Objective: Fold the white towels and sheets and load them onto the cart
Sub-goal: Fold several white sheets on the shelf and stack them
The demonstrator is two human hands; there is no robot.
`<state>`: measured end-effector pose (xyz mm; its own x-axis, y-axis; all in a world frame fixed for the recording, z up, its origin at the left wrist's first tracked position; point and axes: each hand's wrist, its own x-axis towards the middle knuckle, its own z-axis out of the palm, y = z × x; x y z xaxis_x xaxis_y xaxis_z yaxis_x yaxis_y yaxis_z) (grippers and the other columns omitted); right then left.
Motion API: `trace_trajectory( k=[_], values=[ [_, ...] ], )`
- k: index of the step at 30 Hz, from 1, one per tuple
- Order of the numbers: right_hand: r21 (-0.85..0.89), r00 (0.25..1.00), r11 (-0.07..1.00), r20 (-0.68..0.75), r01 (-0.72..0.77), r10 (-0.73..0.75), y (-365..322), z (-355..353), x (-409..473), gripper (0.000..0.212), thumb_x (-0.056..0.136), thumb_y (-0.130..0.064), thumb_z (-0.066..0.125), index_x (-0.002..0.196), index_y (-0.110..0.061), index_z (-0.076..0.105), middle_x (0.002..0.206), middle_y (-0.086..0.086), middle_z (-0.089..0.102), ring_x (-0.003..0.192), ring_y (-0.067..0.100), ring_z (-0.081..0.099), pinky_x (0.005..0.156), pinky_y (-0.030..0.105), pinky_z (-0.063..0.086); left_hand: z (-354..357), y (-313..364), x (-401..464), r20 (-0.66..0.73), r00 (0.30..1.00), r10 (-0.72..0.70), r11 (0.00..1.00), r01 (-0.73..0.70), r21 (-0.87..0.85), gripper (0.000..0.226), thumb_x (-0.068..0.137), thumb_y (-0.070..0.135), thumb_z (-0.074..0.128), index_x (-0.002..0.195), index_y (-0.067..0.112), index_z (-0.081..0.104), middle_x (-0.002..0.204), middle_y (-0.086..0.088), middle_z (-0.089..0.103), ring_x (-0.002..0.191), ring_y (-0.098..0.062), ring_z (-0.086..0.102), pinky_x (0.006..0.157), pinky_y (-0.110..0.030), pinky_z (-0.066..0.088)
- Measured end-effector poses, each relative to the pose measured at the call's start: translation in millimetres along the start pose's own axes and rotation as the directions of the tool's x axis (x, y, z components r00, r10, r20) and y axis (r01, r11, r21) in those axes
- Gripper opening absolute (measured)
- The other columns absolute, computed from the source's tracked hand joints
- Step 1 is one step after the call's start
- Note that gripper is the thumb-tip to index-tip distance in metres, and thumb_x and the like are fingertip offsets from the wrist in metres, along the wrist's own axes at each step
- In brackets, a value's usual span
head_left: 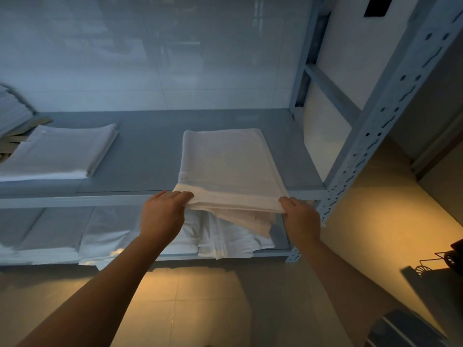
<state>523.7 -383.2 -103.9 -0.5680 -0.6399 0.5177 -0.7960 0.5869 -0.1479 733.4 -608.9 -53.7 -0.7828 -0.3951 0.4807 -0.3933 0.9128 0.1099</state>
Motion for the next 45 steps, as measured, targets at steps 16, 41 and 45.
trace_trajectory(
  k=[16,41,45],
  values=[
    [-0.127,0.886,0.915,-0.233,0.382,-0.402,36.4,-70.9,51.1,0.019,0.074,-0.019,0.078,0.073,-0.006,0.065,0.054,0.009,0.051,0.04,0.025,0.048,0.033,0.027,0.038,-65.0,9.5,7.1,-0.337,0.94,-0.06,0.998,0.053,-0.029,0.034,0.076,0.019,0.039,0.088,0.01,0.07,0.072,-0.01,0.068,0.054,-0.033,0.06,0.048,-0.029,0.039],
    [-0.082,0.949,0.953,0.146,0.293,-0.279,34.0,173.5,235.5,0.026,0.064,-0.024,0.086,0.068,-0.008,0.066,0.055,0.013,0.063,0.046,0.031,0.061,0.042,0.035,0.05,190.3,-155.2,157.9,0.258,0.854,-0.453,0.837,0.507,-0.207,0.025,0.098,0.026,0.051,0.111,0.012,0.065,0.103,-0.016,0.068,0.092,-0.036,0.063,0.069,-0.032,0.04],
    [-0.158,0.951,0.973,0.286,0.169,-0.119,42.3,222.7,236.9,0.021,0.087,-0.034,0.066,0.093,-0.014,0.068,0.082,0.012,0.07,0.07,0.034,0.066,0.062,0.037,0.051,221.2,-165.5,164.0,0.244,0.876,-0.415,0.867,0.462,-0.187,0.024,0.096,0.026,0.053,0.102,0.008,0.067,0.095,-0.016,0.068,0.088,-0.035,0.063,0.067,-0.034,0.043]
  ],
)
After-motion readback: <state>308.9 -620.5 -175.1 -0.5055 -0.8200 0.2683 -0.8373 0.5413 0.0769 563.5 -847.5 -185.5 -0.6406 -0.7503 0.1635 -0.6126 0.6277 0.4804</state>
